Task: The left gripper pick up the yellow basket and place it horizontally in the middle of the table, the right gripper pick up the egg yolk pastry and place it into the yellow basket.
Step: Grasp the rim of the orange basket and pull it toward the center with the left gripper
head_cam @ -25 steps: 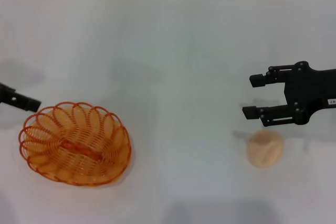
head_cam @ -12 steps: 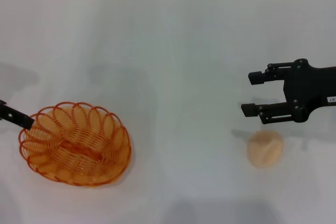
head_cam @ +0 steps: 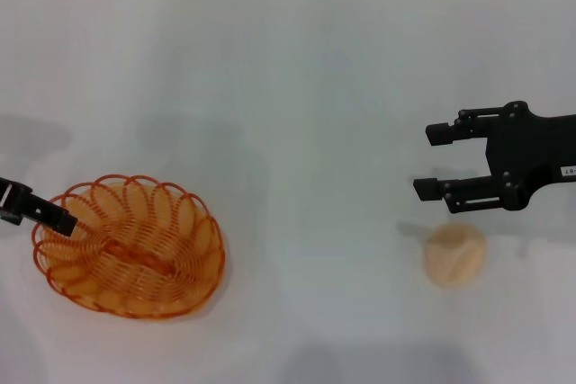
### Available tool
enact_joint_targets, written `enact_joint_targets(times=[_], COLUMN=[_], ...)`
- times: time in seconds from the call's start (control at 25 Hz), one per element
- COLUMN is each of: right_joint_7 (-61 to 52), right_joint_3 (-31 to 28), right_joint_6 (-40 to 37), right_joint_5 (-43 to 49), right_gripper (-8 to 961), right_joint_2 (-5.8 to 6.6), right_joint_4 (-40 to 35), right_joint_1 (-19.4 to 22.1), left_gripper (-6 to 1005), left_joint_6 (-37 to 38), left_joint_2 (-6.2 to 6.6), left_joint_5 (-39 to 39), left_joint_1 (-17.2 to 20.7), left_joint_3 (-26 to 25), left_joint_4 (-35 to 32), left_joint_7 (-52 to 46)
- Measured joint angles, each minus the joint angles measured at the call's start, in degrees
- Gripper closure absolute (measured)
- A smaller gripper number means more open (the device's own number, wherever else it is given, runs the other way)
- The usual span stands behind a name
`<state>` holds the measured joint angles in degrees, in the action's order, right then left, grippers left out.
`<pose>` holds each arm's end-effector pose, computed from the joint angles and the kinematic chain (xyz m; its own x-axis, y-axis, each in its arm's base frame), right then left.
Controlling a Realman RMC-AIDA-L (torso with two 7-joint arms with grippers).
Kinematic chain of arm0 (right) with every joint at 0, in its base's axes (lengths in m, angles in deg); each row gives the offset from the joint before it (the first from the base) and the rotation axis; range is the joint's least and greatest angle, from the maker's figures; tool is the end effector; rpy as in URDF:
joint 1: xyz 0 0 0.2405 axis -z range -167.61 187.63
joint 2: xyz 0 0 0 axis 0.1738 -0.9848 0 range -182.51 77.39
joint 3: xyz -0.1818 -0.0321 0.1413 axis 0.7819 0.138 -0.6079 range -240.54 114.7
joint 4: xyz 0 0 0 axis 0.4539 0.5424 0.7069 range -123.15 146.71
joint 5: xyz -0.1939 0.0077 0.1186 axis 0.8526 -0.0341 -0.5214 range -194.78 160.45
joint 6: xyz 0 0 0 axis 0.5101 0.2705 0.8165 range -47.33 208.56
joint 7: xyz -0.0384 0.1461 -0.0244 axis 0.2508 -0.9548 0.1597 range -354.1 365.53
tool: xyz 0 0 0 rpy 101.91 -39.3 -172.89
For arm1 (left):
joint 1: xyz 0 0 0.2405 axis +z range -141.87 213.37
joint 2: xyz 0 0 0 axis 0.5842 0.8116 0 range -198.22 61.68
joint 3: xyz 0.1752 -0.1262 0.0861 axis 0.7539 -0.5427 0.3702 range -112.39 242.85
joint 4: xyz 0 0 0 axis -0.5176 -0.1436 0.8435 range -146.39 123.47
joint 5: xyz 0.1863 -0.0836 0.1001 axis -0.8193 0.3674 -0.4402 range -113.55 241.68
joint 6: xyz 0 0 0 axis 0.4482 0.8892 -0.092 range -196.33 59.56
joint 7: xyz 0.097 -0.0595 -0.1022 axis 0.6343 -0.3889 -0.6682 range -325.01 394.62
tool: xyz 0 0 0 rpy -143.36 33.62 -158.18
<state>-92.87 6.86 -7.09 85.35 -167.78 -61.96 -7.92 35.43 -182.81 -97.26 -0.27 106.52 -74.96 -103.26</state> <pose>0.1792 0.3242 0.0405 0.9258 -0.1843 -0.3301 -0.2506 -0.9529 -0.1709 -0.2802 0.3359 0.1016 0.3411 0.9370 -0.0752 0.8480 -0.3412 -0.4056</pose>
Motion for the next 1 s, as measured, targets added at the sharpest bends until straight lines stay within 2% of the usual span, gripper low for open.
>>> enact_joint_targets(times=[0.52, 0.6, 1.0], right_joint_7=[0.06, 0.06, 0.05], right_joint_3=[0.08, 0.09, 0.09], right_joint_6=[-0.11, -0.13, -0.18], right_joint_5=[0.04, 0.06, 0.06], right_gripper=[229, 229, 229], right_joint_2=[0.00, 0.00, 0.00], right_joint_4=[0.09, 0.09, 0.15], right_joint_1=[0.41, 0.40, 0.37], left_gripper=[211, 308, 316], left_joint_6=[-3.93, -4.67, -6.06], left_joint_2=[-0.07, -0.07, -0.07], left_joint_5=[-0.23, -0.24, -0.38], left_joint_1=[-1.34, -1.61, -2.29], left_joint_3=[0.02, 0.02, 0.10], left_joint_4=[5.16, 5.97, 8.25], left_joint_7=[0.13, 0.21, 0.26])
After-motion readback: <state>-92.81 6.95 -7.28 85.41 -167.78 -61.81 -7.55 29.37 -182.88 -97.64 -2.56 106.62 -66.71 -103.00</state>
